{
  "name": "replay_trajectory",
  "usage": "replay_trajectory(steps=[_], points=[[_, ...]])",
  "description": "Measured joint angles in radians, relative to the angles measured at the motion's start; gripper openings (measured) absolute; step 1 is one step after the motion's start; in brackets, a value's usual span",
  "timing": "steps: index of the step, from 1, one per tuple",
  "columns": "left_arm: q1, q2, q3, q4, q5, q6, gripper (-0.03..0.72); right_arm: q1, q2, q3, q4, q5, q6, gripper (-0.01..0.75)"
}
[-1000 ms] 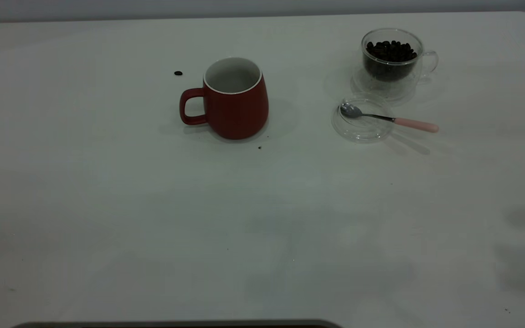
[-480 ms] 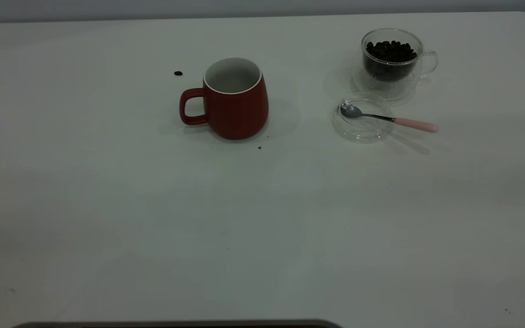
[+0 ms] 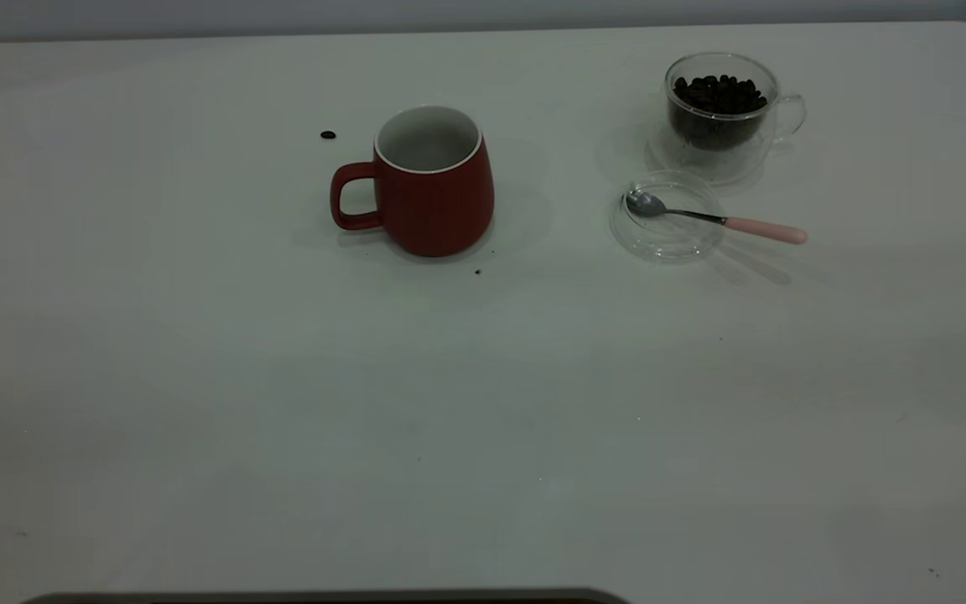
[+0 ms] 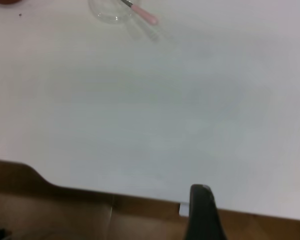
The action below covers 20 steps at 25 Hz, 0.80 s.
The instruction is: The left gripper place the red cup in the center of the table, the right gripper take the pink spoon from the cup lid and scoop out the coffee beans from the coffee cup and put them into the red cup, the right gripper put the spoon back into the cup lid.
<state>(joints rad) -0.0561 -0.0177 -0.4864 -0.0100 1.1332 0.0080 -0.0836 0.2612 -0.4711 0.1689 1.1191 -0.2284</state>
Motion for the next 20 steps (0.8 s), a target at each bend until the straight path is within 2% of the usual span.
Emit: replay_trajectory(steps=[11,20], points=[[0.0,0.0,0.0,0.0,0.0,0.0,0.492,0.004,-0.217,0.0,-0.006,0.002,0.028,0.56],[0.0,0.0,0.0,0.0,0.0,0.001,0.492,0.004,-0.228,0.0,-0.008,0.007,0.036,0.56]])
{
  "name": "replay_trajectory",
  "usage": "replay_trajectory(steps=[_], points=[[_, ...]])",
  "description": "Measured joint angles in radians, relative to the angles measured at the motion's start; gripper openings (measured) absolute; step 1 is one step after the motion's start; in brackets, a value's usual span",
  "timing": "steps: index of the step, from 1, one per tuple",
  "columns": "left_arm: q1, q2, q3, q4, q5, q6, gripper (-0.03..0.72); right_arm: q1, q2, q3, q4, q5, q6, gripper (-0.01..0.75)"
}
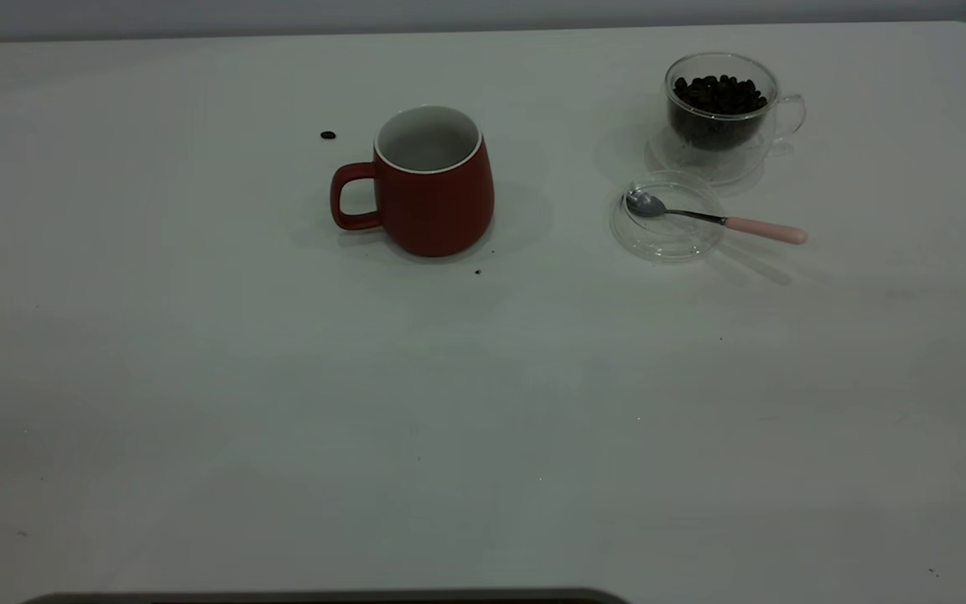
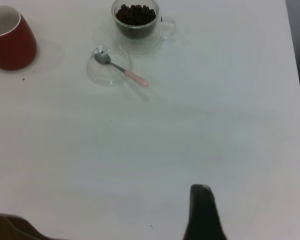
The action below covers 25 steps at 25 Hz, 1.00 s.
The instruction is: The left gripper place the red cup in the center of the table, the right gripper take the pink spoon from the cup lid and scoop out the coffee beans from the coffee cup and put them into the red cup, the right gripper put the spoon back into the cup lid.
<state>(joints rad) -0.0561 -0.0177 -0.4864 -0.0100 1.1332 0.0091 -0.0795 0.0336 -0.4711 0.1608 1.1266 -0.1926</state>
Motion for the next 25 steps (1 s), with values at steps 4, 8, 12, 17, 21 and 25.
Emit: replay_trajectory(steps=[4,8,12,17,21,25], points=[[0.0,0.0,0.0,0.0,0.0,0.001,0.492,0.0,0.0,0.0,0.0,0.0,0.0,0.56],[0.0,0.0,0.0,0.0,0.0,0.001,0.492,0.0,0.0,0.0,0.0,0.0,0.0,0.56],[0.0,0.0,0.0,0.0,0.0,0.001,0.492,0.0,0.0,0.0,-0.011,0.0,-0.002,0.56],[0.0,0.0,0.0,0.0,0.0,0.001,0.492,0.0,0.0,0.0,-0.05,0.0,0.014,0.56],[0.0,0.0,0.0,0.0,0.0,0.001,0.492,0.0,0.0,0.0,-0.084,0.0,0.052,0.56],[0.0,0.0,0.0,0.0,0.0,0.001,0.492,0.0,0.0,0.0,-0.119,0.0,0.092,0.56]])
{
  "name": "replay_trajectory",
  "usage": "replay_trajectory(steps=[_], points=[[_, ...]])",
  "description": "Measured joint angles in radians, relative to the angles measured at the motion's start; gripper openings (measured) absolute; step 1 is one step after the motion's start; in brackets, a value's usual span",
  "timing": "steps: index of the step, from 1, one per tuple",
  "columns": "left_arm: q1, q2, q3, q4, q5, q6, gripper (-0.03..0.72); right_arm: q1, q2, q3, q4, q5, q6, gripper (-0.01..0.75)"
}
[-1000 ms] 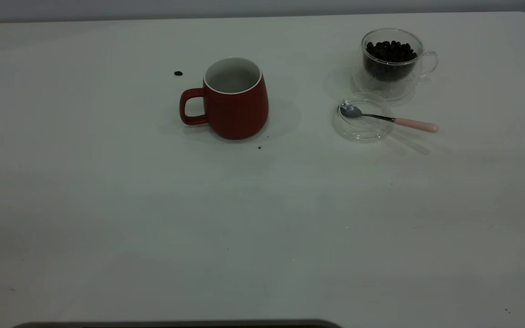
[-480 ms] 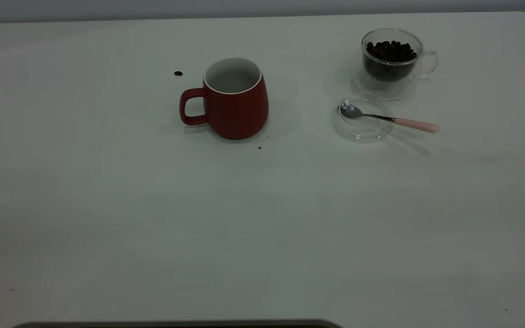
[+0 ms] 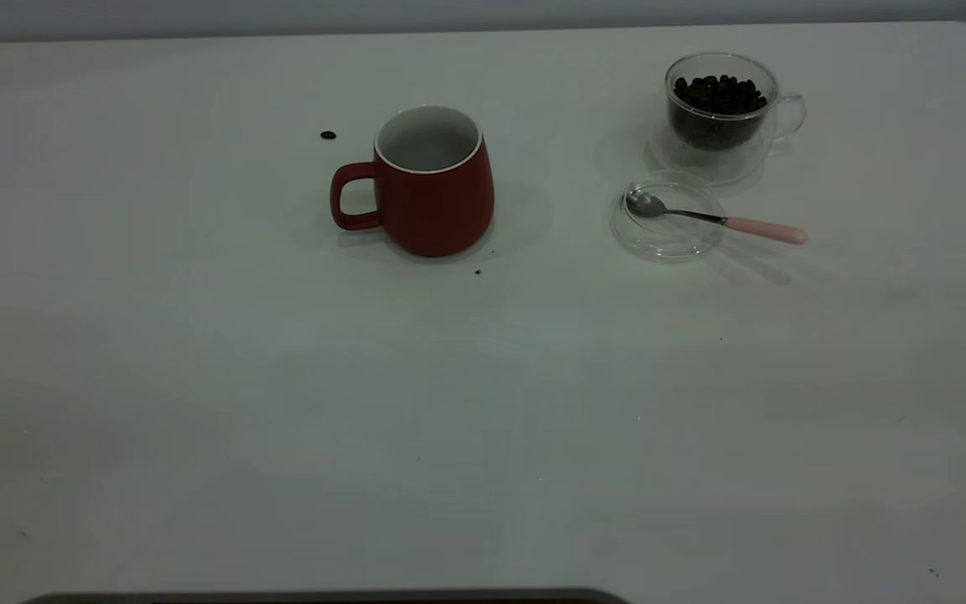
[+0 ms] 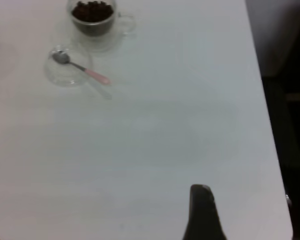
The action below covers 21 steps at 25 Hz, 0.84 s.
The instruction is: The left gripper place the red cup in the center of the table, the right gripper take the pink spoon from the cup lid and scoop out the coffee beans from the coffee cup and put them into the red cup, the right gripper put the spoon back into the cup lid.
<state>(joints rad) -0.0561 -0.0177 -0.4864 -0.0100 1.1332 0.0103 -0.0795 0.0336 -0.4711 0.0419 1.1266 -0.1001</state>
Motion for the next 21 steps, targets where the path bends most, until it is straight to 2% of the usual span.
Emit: replay_trajectory(steps=[21], points=[[0.0,0.0,0.0,0.0,0.0,-0.003,0.492,0.0,0.0,0.0,-0.012,0.0,0.021,0.56]])
